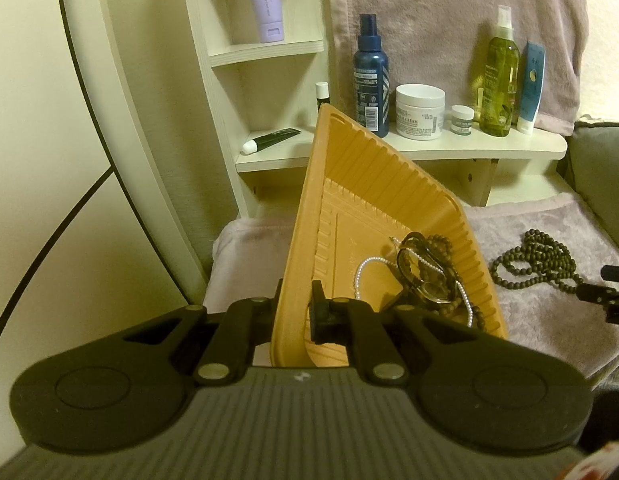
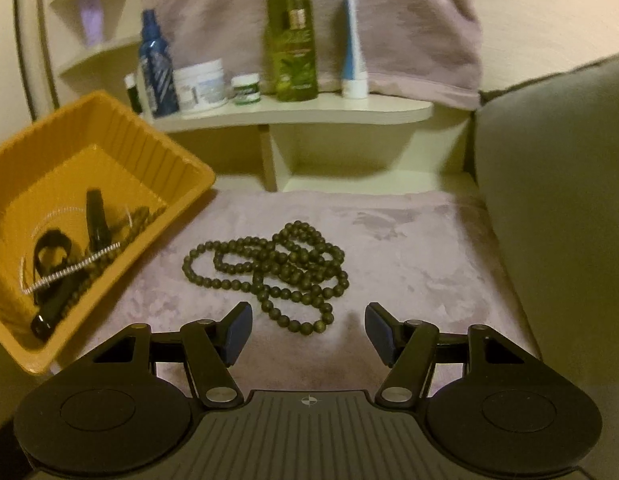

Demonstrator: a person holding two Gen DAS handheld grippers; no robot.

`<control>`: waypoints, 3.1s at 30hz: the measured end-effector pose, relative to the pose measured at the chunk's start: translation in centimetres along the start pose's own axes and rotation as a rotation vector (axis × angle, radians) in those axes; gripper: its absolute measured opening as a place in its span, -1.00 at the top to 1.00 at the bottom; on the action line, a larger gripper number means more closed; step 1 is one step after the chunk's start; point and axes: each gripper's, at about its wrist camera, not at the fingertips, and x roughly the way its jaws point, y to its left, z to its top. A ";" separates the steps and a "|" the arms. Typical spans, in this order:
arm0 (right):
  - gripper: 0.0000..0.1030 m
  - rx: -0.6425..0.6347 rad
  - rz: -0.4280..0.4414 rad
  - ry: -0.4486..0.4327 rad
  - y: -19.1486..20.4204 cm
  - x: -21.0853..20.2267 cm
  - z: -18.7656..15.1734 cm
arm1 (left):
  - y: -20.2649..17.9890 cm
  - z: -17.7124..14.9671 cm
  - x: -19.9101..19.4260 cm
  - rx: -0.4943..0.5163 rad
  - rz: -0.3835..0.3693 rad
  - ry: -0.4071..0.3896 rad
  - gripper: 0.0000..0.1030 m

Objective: Organize jewelry
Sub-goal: 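Move the open right tool back to the dark bead strand, then grasp the dark bead strand with the right tool and lift, then lower the dark bead strand into the orange tray and open the right tool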

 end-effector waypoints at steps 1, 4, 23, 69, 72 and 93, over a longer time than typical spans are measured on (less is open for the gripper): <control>-0.22 -0.024 0.000 0.007 0.1 0.4 0.1 | 0.0 0.0 0.0 0.000 0.000 0.001 0.85; -0.22 -0.084 0.002 0.013 0.5 1.3 0.2 | 0.0 0.0 0.0 0.001 0.001 0.001 0.85; -0.22 -0.362 -0.003 0.022 1.4 6.4 2.1 | 0.0 0.1 0.0 0.011 0.006 0.017 0.85; 0.69 -0.098 0.076 -0.163 -1.1 -3.9 7.0 | -0.3 0.3 -0.2 0.011 0.005 0.013 0.85; 0.69 -0.111 0.073 -0.183 -1.2 -5.0 8.1 | -0.3 0.3 -0.2 0.011 0.005 0.013 0.85; 0.69 -0.243 0.078 -0.284 0.6 -9.3 14.4 | -0.3 0.3 -0.3 0.008 0.002 0.013 0.85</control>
